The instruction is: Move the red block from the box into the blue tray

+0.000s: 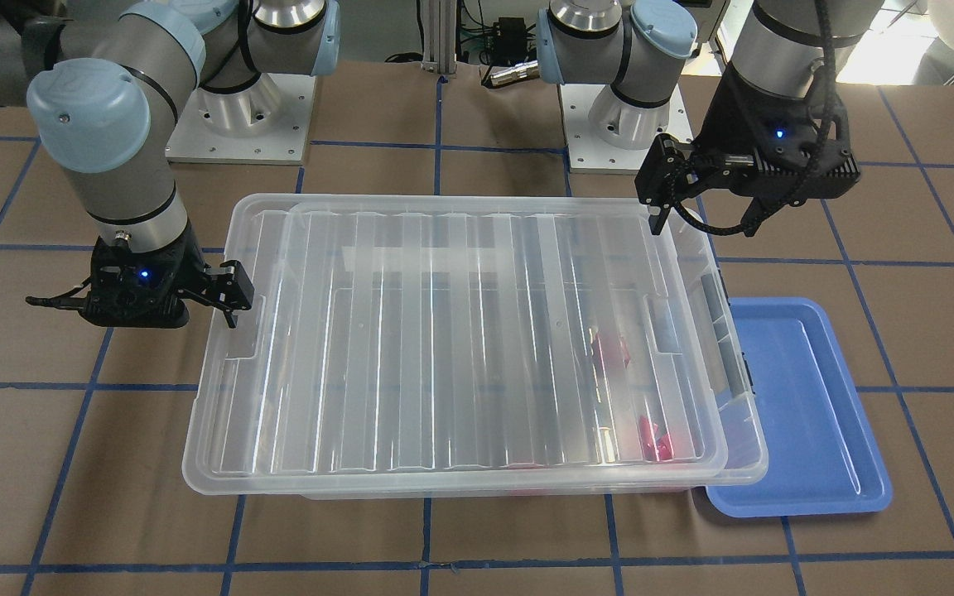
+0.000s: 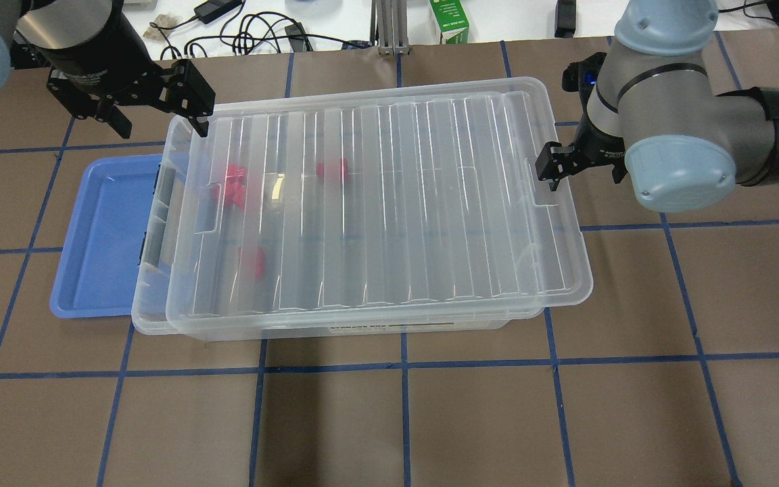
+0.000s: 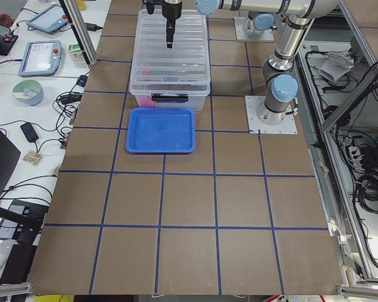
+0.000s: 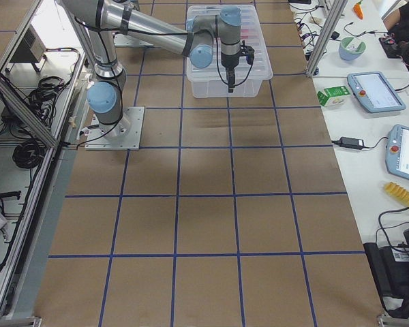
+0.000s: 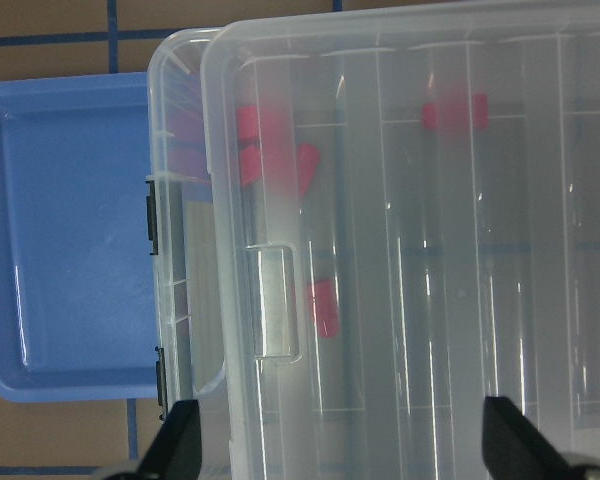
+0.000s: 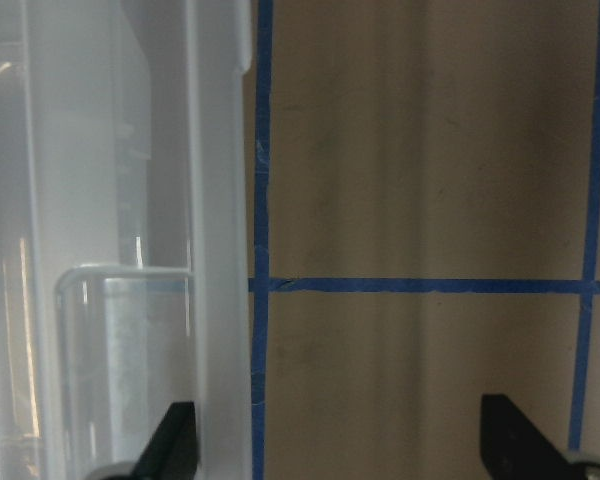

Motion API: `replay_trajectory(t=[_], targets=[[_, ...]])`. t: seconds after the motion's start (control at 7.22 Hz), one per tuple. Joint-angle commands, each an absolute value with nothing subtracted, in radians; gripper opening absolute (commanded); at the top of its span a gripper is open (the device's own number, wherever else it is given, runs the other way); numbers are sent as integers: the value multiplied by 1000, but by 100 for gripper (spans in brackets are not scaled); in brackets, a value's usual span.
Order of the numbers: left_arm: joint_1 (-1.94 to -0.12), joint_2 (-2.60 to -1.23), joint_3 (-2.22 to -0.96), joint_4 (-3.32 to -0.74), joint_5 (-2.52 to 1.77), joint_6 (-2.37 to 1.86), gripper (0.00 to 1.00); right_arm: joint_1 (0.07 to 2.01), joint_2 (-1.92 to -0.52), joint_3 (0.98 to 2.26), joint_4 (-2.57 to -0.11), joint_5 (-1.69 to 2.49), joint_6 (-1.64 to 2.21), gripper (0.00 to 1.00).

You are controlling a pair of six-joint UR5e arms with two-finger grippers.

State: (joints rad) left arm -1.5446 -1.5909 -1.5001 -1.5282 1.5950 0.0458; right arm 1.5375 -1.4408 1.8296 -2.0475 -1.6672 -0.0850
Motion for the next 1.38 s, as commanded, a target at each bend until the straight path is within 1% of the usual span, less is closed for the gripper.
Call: replay_trajectory(t=[0.0,0.42,0.83,1.25], targets=[[-1545,-1589,-1499,-1529,1594,46,100,1531,-1442,1830,-2049,-1727,-107,100],[-1546,-1589,-1499,-1529,1594,46,100,1468,-1443,1832,-2043,-1743,-130,100],[-1545,-1582,-1517,-1532,1595,46,100,1450,-1443,1827,-2051,-1775,-170,100],[-1546,-1582,-1519,-1532,1600,46,100,1373,-1451,1827,-2043,-1775,-222,100]])
